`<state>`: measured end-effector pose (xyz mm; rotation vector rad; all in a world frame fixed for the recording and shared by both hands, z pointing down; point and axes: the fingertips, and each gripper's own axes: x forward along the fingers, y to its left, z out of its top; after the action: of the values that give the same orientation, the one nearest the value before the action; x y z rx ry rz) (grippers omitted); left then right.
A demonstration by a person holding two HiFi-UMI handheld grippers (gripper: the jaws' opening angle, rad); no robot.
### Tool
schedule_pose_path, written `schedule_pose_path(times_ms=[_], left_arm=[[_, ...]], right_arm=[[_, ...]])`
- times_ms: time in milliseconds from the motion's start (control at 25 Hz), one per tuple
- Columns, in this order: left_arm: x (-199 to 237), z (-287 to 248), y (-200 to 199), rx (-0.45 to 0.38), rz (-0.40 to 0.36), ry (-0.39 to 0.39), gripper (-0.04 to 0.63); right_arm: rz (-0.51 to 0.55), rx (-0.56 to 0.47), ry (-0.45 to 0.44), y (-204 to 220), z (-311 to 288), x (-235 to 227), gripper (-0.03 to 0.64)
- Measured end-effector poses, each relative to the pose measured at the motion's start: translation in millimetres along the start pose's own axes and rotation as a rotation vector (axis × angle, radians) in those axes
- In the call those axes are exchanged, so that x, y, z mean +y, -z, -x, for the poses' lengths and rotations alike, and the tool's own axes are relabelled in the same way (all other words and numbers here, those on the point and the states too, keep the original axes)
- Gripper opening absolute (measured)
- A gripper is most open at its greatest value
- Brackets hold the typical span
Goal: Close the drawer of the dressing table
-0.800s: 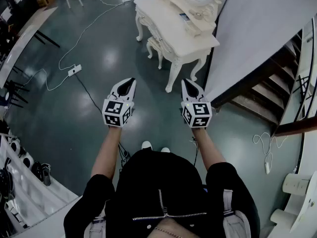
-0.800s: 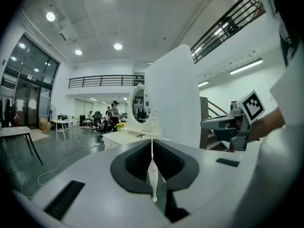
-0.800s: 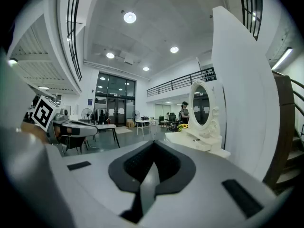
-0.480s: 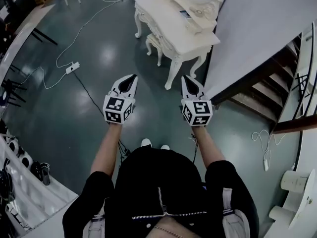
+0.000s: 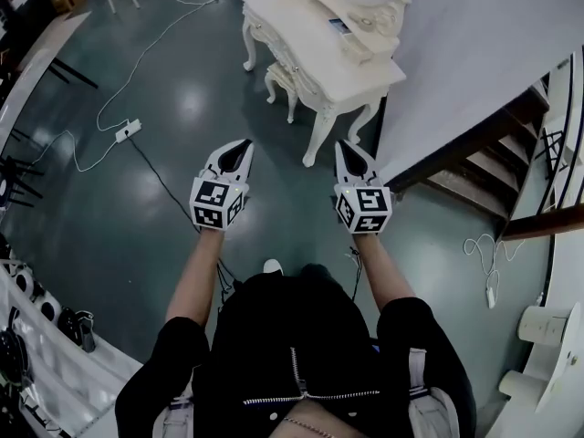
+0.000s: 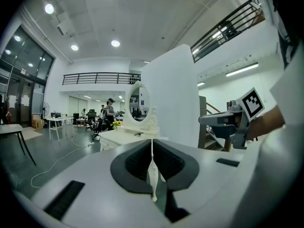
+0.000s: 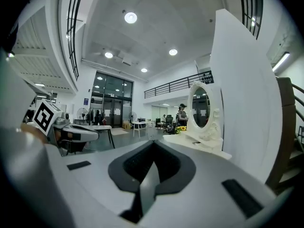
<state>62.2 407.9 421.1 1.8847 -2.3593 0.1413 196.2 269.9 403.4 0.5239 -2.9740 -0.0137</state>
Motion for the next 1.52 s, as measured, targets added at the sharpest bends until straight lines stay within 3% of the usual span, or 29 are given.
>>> schedule_pose_path(times_ms=[400,880,1520], left_arm=[[29,-28,6,0.012,0.025,0.01,0.026],[95,-114,-9,0.037,0.019,-0.012,0.026],[115,-287,-42,0.062,-0.002,0.01,0.026]], right_arm=[[-0.024,0.038,0.006,11,-35,-6,0.006],[-0.051,0.034,-0.018,-1,-144,-49,0.006],[-0.068,0.039,-0.008,-9,-258,-185,0.006]])
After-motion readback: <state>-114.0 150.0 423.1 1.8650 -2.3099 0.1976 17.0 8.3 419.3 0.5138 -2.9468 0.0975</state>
